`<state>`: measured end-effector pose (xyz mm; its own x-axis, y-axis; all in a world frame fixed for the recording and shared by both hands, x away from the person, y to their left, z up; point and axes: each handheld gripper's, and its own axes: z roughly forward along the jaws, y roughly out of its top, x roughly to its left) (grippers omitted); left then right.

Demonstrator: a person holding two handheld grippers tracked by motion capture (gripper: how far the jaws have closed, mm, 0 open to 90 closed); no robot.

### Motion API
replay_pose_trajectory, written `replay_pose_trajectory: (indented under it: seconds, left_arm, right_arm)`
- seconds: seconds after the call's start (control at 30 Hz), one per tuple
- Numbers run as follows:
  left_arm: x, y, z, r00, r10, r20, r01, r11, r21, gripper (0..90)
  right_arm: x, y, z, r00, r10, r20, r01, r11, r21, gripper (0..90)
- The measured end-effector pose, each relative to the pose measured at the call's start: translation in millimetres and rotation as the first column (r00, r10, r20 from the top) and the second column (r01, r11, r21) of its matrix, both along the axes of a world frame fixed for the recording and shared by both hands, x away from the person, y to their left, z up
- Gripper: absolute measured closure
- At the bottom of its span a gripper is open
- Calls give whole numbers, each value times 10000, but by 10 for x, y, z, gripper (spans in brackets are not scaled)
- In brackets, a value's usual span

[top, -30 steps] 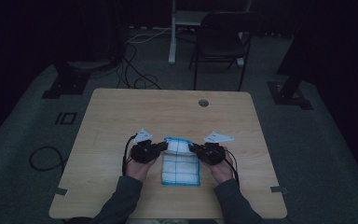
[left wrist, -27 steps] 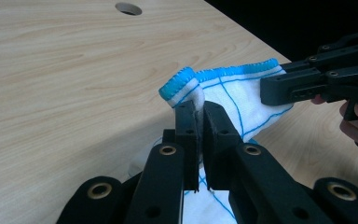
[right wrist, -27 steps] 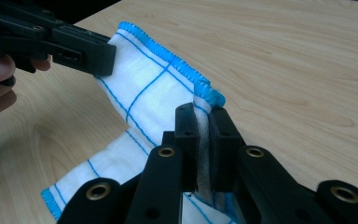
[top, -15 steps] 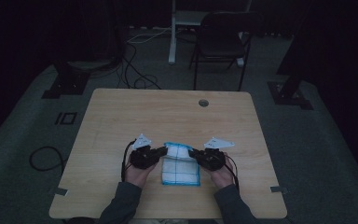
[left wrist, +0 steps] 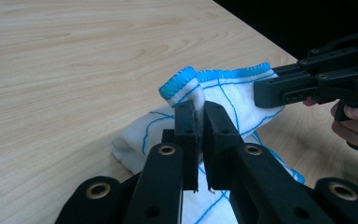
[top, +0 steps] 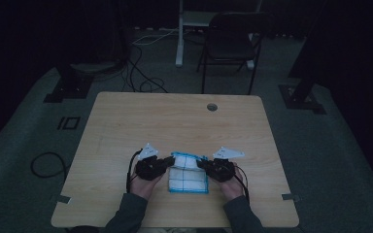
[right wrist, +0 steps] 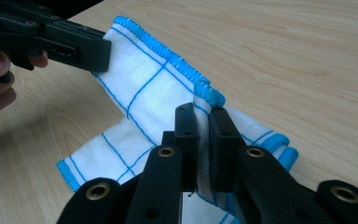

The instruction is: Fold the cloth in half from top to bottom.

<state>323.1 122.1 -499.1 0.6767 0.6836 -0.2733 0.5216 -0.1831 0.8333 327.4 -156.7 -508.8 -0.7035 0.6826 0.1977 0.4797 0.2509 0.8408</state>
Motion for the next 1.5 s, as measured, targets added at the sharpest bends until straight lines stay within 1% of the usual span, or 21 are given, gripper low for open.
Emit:
replay_pose_trajectory:
  seconds: [0.13, 0.47, 0.8, 1.13, 1.27, 1.5]
  left_arm:
    - [-29, -15, -31, 10000, -18, -9, 18, 10000, -22, 856]
    - [-89, -32, -115, 9997, -152, -193, 154, 9998, 113, 854]
    - [-142, -5, -233, 9987, -47, -512, 52, 9999, 98, 845]
    - [-187, 4, -312, 9972, -5, -744, 16, 9999, 152, 832]
    - [-205, 33, -328, 9962, 85, -872, -86, 10000, 2, 803]
    - [-215, 101, -298, 9963, 303, -801, -315, 9994, -139, 774]
  right_arm:
    - [-14, -15, -20, 10000, -15, -8, 15, 10000, -17, 849]
    - [-64, -44, -89, 9998, 54, -185, -56, 9999, -88, 848]
    - [-120, -28, -163, 9990, 211, -407, -217, 9997, -137, 846]
    - [-143, -27, -218, 9985, 186, -511, -196, 9996, -185, 845]
    - [-157, -26, -238, 9981, 186, -580, -196, 9997, -157, 844]
    - [-184, -15, -241, 9982, 238, -555, -252, 9994, -242, 841]
